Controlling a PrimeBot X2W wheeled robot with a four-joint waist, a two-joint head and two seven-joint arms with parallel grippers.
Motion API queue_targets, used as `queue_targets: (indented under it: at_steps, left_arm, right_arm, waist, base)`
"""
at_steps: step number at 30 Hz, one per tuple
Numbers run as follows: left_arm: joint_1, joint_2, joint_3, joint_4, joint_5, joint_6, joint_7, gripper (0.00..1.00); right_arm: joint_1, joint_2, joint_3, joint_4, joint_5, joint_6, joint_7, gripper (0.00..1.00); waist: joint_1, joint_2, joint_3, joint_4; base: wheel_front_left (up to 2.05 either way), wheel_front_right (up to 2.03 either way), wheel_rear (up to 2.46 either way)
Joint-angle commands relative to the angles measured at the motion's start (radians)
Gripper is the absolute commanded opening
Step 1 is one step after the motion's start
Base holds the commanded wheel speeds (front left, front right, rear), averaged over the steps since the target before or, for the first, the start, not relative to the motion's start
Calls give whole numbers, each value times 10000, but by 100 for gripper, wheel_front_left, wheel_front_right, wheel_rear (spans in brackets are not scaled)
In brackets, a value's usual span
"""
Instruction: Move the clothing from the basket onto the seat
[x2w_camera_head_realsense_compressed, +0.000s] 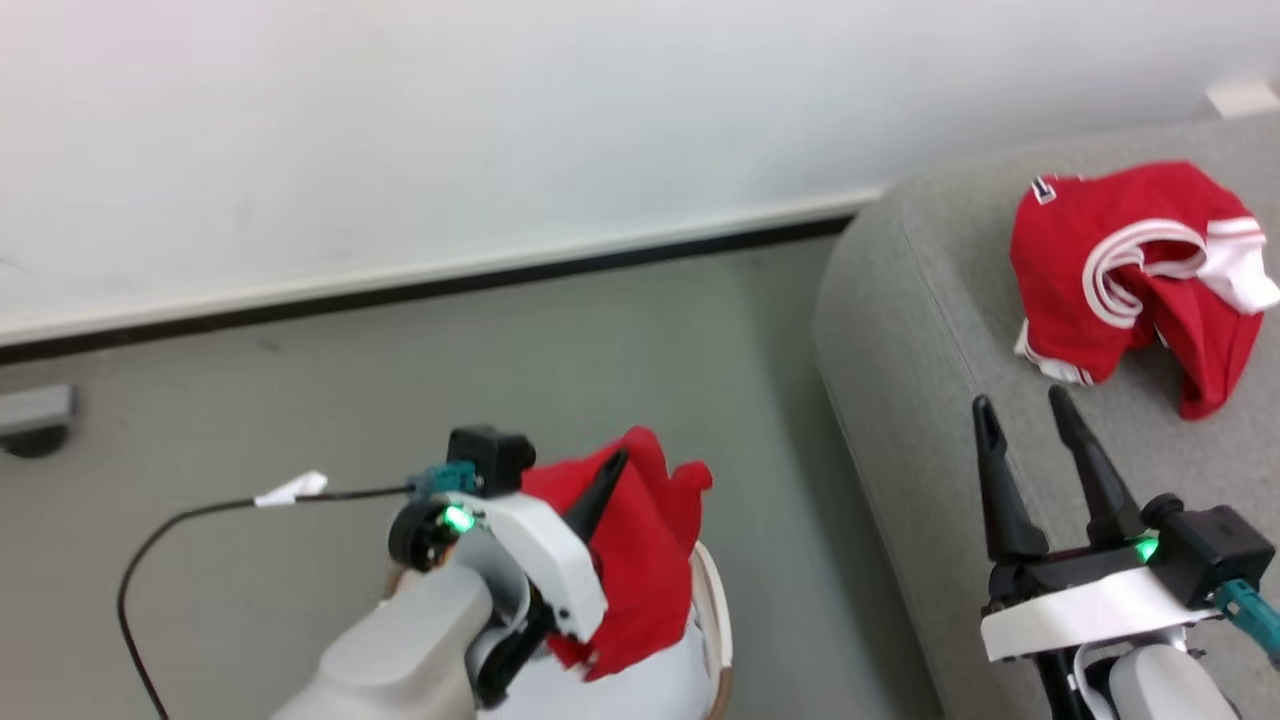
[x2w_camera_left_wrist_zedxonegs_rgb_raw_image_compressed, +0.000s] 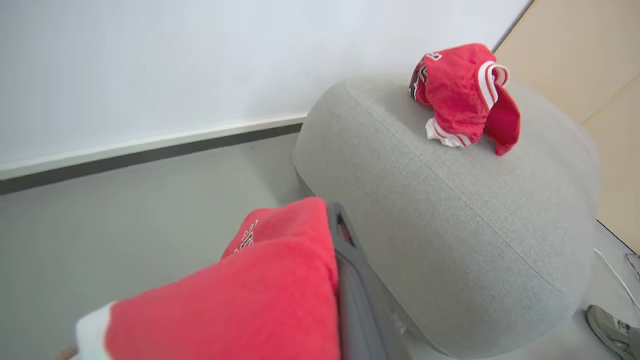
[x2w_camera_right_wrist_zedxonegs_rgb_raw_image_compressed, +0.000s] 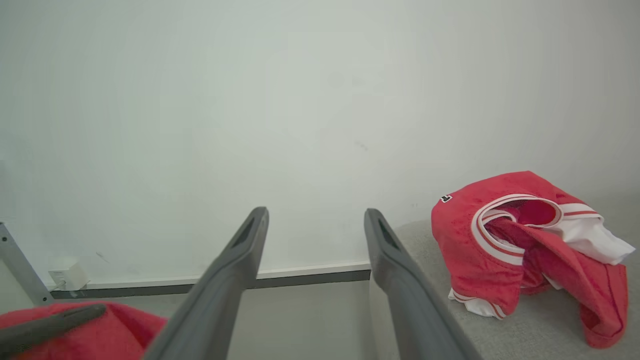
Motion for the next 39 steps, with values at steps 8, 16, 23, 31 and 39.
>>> queue_targets:
  at_steps: [8,16,23,31,39]
  left_arm:
    - [194,270,1472,-1713,1539,313,-26,0]
    - [276,487,2110,-3134,2409,576,-28,0]
    - [335,669,2261,-4149,2687,831,-29,0]
    - [550,769,2168,-4757,2801,1067,-25,0]
    - [735,753,2035,-5034,2823,1170,-26,0]
  right_arm:
    - [436,48,600,103,441,-22,2,100]
    - [644,73,1147,239,515,-22,0,100]
    - [761,67,1568,356,525,-22,0,100]
    - [666,-40,1893,438,581,-22,0,100]
    - [536,-241,2546,573,540,-22,2,100]
  waist:
    - [2,0,-1099,721]
    - [2,0,-1432,1010]
    - [2,0,-1555,1105]
    - [2,0,-1570,1118]
    - [2,0,-1554,1180]
  base:
    - [0,0,0]
    - [0,0,0]
    - [0,0,0]
    - [0,0,0]
    - [0,0,0]
